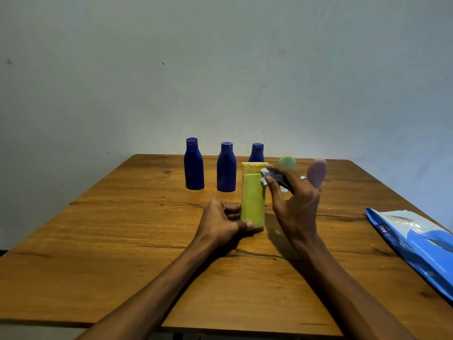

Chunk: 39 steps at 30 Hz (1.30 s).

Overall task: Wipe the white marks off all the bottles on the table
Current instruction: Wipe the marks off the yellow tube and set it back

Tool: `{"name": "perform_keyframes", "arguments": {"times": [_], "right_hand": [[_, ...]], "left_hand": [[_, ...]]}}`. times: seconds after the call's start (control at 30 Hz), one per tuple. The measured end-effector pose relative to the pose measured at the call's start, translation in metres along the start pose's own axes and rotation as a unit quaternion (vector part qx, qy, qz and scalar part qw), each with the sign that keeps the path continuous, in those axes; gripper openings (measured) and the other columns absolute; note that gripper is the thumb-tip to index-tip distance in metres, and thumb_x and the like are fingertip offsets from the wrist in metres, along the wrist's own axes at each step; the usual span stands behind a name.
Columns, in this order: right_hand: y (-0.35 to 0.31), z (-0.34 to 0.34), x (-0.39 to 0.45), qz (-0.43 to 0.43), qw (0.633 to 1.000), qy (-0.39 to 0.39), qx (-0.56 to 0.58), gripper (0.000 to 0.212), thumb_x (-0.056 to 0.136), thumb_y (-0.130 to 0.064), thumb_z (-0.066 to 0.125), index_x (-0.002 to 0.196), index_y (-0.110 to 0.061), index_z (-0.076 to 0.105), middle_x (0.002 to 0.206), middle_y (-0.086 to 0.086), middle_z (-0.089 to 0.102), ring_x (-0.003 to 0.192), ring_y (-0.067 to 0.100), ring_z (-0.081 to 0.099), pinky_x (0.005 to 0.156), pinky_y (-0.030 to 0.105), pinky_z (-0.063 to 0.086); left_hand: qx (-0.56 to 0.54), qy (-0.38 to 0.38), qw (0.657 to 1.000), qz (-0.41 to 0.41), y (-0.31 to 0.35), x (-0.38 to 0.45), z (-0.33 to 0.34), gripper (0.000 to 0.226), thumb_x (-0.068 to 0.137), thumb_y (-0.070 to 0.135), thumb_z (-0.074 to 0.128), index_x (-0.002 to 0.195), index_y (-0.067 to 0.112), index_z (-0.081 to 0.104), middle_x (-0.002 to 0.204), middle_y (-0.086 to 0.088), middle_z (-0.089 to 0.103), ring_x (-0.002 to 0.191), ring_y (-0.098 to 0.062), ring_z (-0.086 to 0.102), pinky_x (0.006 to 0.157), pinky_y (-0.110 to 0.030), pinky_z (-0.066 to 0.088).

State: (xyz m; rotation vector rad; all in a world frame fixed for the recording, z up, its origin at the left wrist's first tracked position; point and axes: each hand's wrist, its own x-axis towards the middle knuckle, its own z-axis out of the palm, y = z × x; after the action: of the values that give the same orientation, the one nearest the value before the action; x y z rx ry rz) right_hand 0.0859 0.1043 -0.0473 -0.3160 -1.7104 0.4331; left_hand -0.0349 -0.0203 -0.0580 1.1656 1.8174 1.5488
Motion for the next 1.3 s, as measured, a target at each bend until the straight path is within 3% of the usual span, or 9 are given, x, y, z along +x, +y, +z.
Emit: {"name": "perform_keyframes", "arguments": {"times": [0.13,0.23,0.3,0.5,0.7,0.93,1.07,1.2,1.3], "right_hand": [[-0.003,0.0,-0.007,-0.05,0.992,-0.107,-0.032,0.039,0.082,-0.001,0.081,0.12,-0.008,0.073,0.121,0.008,0.069,0.112,0.016,0.066,0.094,0.019,0.056],[-0.008,-0.002,-0.019,-0.04,0.976,-0.211,-0.041,0.039,0.083,-0.011,0.081,0.121,-0.015,0.074,0.123,0.004,0.066,0.112,0.012,0.063,0.091,0.019,0.056],[-0.009,-0.004,-0.022,-0.043,0.968,-0.244,-0.042,0.037,0.084,-0.016,0.081,0.12,-0.016,0.074,0.121,0.003,0.067,0.11,0.011,0.063,0.09,0.018,0.054],[0.0,-0.005,-0.011,0.032,0.991,-0.131,0.01,0.026,0.088,-0.013,0.078,0.114,-0.011,0.075,0.114,0.003,0.071,0.105,0.011,0.07,0.085,0.03,0.062],[-0.004,-0.007,-0.023,0.108,0.971,-0.214,0.013,0.017,0.088,-0.012,0.079,0.099,-0.024,0.074,0.102,-0.008,0.071,0.097,0.003,0.068,0.083,0.028,0.061],[-0.005,-0.006,-0.03,0.08,0.964,-0.254,-0.01,0.018,0.086,-0.02,0.082,0.096,-0.029,0.07,0.097,-0.01,0.069,0.094,0.003,0.067,0.078,0.027,0.06],[-0.011,-0.003,-0.027,0.14,0.968,-0.204,0.035,0.015,0.087,-0.017,0.08,0.098,-0.024,0.072,0.094,-0.011,0.072,0.088,0.001,0.069,0.071,0.018,0.058],[-0.013,0.0,-0.028,0.271,0.938,-0.171,0.131,0.014,0.089,-0.014,0.078,0.101,-0.019,0.073,0.097,-0.004,0.075,0.085,0.01,0.074,0.06,0.027,0.062],[-0.01,0.001,-0.027,0.376,0.879,-0.159,0.245,0.018,0.089,-0.009,0.077,0.106,-0.01,0.073,0.104,0.011,0.076,0.084,0.026,0.077,0.063,0.046,0.064]], "left_hand": [[-0.021,0.007,1.0,-0.009,-0.002,0.001,-0.003,0.043,0.077,-0.004,0.082,0.118,0.003,0.071,0.107,-0.006,0.077,0.092,-0.009,0.076,0.069,-0.022,0.06],[-0.054,0.016,0.998,-0.024,-0.006,0.004,-0.008,0.04,0.077,-0.006,0.08,0.114,0.003,0.073,0.106,-0.009,0.078,0.1,-0.02,0.076,0.076,-0.036,0.064],[-0.064,0.019,0.997,-0.028,-0.007,0.004,-0.009,0.038,0.077,-0.008,0.079,0.113,0.003,0.073,0.106,-0.01,0.078,0.101,-0.022,0.076,0.076,-0.035,0.064],[-0.082,0.009,0.996,-0.037,-0.002,0.001,-0.005,0.045,0.078,-0.008,0.079,0.121,0.003,0.068,0.11,-0.012,0.077,0.094,-0.019,0.077,0.068,-0.029,0.062],[-0.108,0.051,0.991,-0.056,-0.001,0.002,-0.008,0.049,0.078,-0.004,0.081,0.124,-0.002,0.066,0.112,-0.015,0.076,0.09,-0.021,0.078,0.067,-0.034,0.064],[-0.121,0.072,0.989,-0.05,-0.003,0.003,-0.008,0.048,0.08,-0.002,0.08,0.125,-0.002,0.065,0.111,-0.016,0.076,0.093,-0.022,0.078,0.077,-0.042,0.065],[-0.136,0.078,0.986,-0.05,-0.004,0.005,-0.009,0.044,0.082,-0.003,0.078,0.124,-0.001,0.066,0.109,-0.015,0.077,0.093,-0.023,0.078,0.076,-0.039,0.065],[-0.132,0.081,0.987,-0.043,-0.007,0.007,-0.01,0.042,0.083,-0.004,0.077,0.123,0.0,0.067,0.11,-0.014,0.077,0.095,-0.021,0.077,0.074,-0.033,0.064],[-0.13,0.072,0.988,-0.035,-0.01,0.01,-0.011,0.04,0.085,-0.005,0.074,0.124,0.001,0.067,0.113,-0.013,0.077,0.1,-0.019,0.076,0.08,-0.03,0.062]]}}
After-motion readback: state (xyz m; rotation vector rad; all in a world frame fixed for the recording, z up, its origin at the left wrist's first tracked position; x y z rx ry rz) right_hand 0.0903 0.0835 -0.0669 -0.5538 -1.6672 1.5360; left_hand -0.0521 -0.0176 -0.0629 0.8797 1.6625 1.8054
